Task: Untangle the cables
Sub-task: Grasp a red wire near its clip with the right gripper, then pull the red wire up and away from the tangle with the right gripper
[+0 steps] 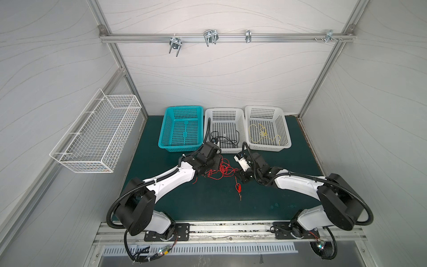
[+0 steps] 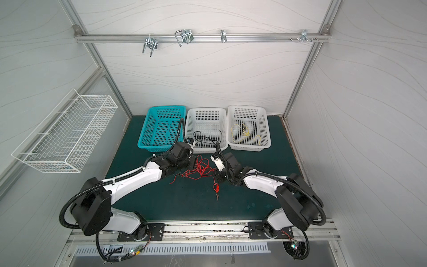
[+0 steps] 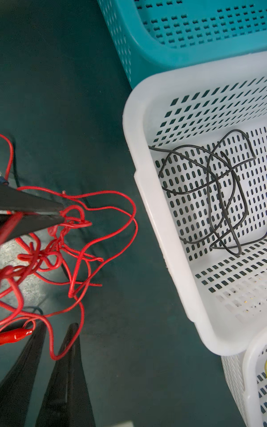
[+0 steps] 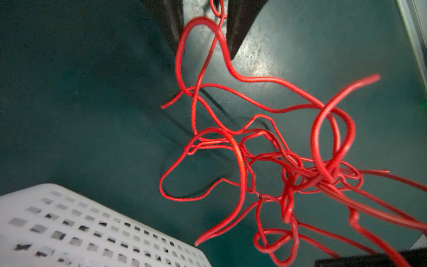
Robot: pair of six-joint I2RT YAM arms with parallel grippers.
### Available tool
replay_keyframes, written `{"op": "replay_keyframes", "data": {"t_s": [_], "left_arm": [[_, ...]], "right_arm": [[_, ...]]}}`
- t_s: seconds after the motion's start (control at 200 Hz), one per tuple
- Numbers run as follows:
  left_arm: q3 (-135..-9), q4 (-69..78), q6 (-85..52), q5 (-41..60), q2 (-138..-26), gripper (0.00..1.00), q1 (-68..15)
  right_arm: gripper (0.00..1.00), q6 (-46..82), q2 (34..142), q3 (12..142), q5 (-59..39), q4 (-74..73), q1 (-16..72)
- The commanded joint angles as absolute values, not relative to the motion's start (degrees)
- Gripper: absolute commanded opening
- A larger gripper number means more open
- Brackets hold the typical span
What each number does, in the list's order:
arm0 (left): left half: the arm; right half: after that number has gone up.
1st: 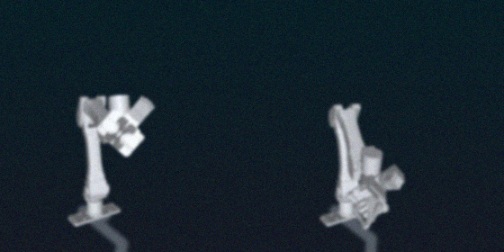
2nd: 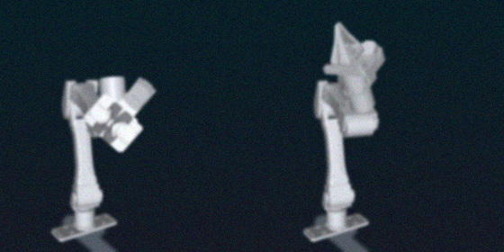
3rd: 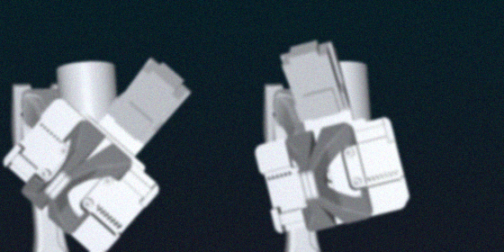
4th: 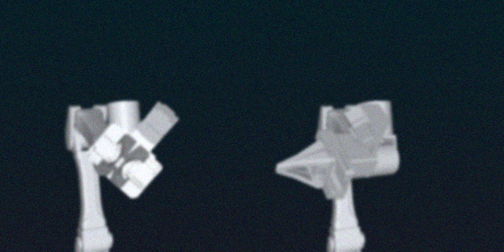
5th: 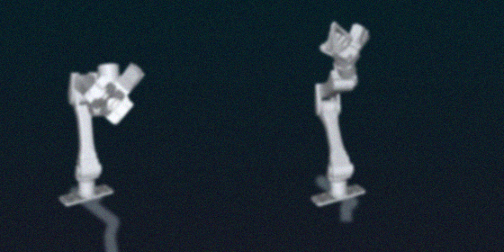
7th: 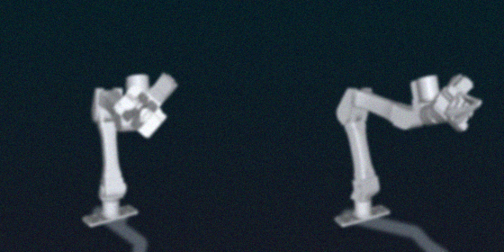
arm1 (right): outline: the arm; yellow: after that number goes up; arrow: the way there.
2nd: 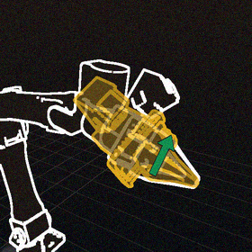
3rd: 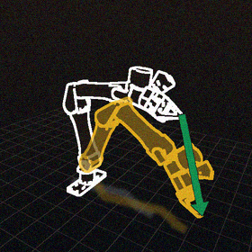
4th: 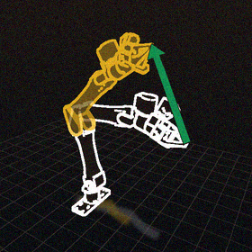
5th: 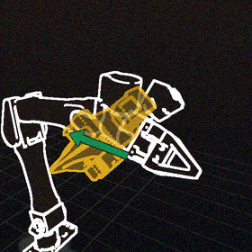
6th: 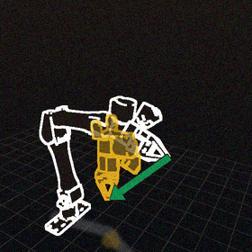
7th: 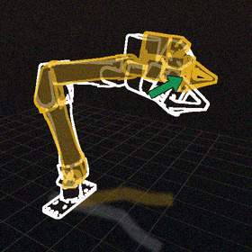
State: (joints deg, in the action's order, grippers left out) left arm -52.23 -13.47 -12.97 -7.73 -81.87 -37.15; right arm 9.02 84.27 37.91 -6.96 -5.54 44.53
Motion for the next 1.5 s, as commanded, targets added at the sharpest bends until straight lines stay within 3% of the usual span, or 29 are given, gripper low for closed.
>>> {"op": "replay_keyframes", "data": {"t_s": [0.0, 0.415, 0.52, 0.64, 0.745, 0.941, 1.366, 1.496], "left_arm": [[-52.4, -10.8, -13.9, -7.6, -80.8, 0.00, -37.0], [-52.0, -11.0, -13.9, -9.4, -81.3, 0.00, -37.0], [-52.2, -11.2, -14.1, -10.1, -81.7, 0.00, -36.9], [-52.3, -11.6, -14.1, -10.8, -82.0, 0.00, -36.8], [-53.0, -12.9, -14.5, -12.1, -82.4, 0.00, -36.3], [-53.2, -15.2, -17.3, -14.8, -83.5, 0.00, -34.1], [-54.1, -20.0, -22.0, -18.7, -87.1, 0.00, -30.8], [-54.1, -20.2, -22.0, -19.0, -87.7, 0.00, -30.8]], "right_arm": [[0.30, 14.0, 87.9, 38.1, -6.5, -10.3, 46.9], [0.24, 15.8, 90.9, 39.4, -7.0, -12.2, 49.3], [0.16, 15.4, 91.3, 39.9, -6.8, -10.7, 49.3], [0.00, 14.5, 91.2, 40.4, -6.5, -9.0, 49.4], [0.00, 13.3, 89.4, 40.5, -5.6, -7.1, 49.4], [0.00, 8.0, 80.8, 41.0, -4.6, 0.4, 49.4], [0.00, 4.5, 53.0, 40.0, 16.6, 9.3, 47.7], [0.00, 3.6, 46.6, 41.2, 19.2, 8.8, 47.3]]}}
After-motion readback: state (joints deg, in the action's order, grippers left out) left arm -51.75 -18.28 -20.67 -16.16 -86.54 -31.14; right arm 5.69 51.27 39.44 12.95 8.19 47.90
